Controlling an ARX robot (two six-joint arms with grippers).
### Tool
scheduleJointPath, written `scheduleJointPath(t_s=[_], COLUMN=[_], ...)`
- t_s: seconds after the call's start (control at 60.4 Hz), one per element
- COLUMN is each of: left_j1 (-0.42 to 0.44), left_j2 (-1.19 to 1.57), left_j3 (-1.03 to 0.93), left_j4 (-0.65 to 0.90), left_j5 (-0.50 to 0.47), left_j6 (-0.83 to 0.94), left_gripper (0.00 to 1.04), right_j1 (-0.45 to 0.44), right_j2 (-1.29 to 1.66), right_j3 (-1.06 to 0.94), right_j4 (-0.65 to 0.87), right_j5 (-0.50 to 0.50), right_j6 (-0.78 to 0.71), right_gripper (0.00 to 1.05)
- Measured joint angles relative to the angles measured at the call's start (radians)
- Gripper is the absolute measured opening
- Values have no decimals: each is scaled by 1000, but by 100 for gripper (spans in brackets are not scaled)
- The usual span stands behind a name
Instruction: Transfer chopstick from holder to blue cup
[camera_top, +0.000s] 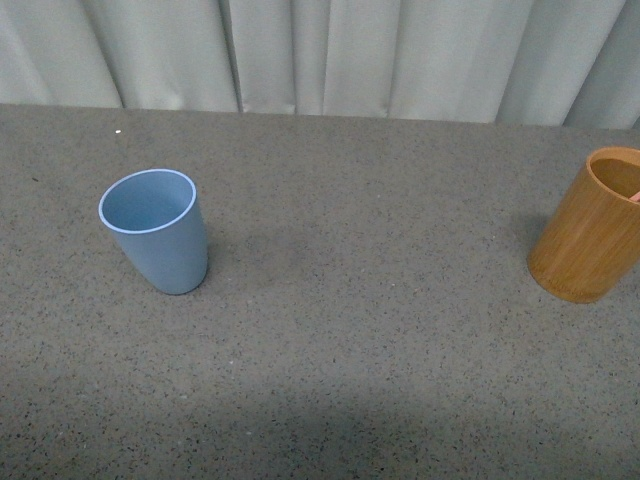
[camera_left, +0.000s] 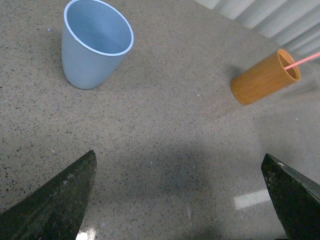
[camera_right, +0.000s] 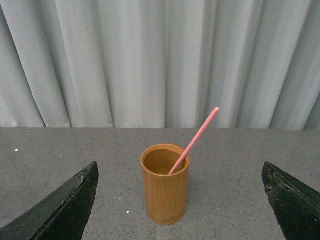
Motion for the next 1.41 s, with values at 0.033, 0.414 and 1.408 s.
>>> scheduleJointPath(t_s=[0.033, 0.414, 1.408], left_j1=[-34, -250, -283], left_j2=[69, 619, 964], left_j3=[11, 157, 347], left_j4=[55, 299, 360], left_j5=[-37, -257, -378], left_j6=[-33, -144, -282], left_gripper=[98, 98, 98], right_j1=[0, 0, 0], right_j2=[0, 0, 0], right_j3=[0, 0, 0], right_j4=[0, 0, 0], right_j5=[0, 0, 0], right_j6=[0, 0, 0], right_gripper=[95, 95, 95])
